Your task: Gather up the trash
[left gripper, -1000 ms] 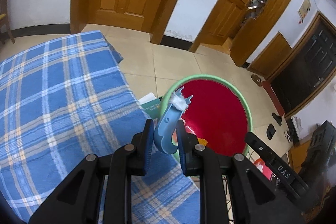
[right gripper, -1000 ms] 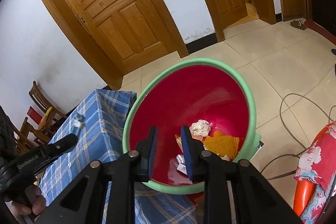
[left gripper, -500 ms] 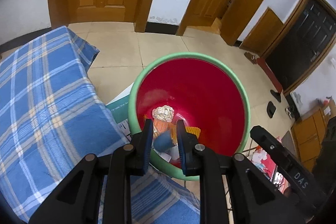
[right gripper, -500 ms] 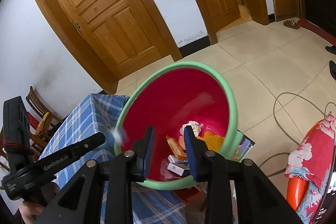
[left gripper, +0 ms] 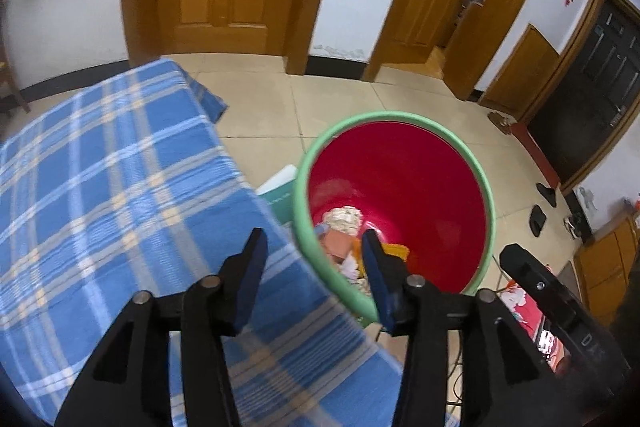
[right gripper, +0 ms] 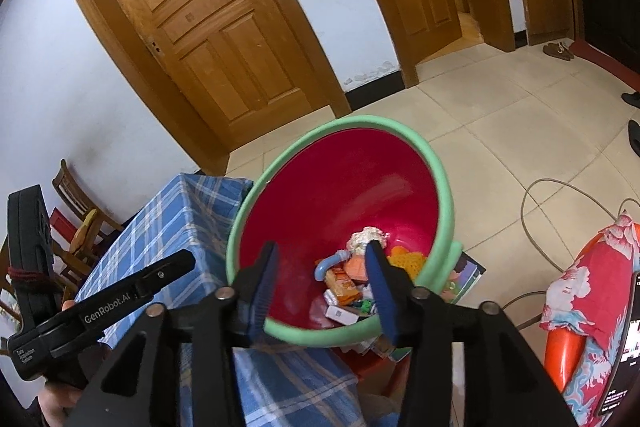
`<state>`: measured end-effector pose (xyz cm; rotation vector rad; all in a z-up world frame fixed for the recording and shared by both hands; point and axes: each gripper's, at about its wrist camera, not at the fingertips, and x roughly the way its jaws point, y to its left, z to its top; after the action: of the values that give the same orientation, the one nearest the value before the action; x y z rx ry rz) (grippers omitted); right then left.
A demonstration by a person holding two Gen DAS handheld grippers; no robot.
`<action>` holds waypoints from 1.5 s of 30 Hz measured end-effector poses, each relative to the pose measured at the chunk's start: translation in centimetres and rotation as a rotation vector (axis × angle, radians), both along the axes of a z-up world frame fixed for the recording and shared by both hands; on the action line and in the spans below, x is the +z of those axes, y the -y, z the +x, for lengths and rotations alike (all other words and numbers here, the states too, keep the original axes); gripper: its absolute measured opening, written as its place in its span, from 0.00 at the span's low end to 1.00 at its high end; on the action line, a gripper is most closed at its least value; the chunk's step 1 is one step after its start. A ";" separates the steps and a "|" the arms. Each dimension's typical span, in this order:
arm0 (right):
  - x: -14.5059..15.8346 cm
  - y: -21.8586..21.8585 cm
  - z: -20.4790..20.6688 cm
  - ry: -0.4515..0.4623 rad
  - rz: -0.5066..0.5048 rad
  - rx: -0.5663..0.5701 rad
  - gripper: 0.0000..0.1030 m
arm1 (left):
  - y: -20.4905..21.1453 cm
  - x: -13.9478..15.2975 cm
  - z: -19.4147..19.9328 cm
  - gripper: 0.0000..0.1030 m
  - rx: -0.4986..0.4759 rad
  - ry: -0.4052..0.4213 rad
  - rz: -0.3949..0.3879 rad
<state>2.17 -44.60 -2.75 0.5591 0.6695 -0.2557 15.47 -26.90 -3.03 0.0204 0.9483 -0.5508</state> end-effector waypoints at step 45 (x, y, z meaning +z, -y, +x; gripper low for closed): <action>4.7 -16.1 -4.9 0.095 -0.199 0.257 0.99 | -20.1 5.3 -11.6 0.84 0.421 0.225 0.068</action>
<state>-2.73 -28.54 1.92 0.2892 0.6086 -0.0532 3.90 -6.84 2.31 -0.0542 0.7234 -0.1229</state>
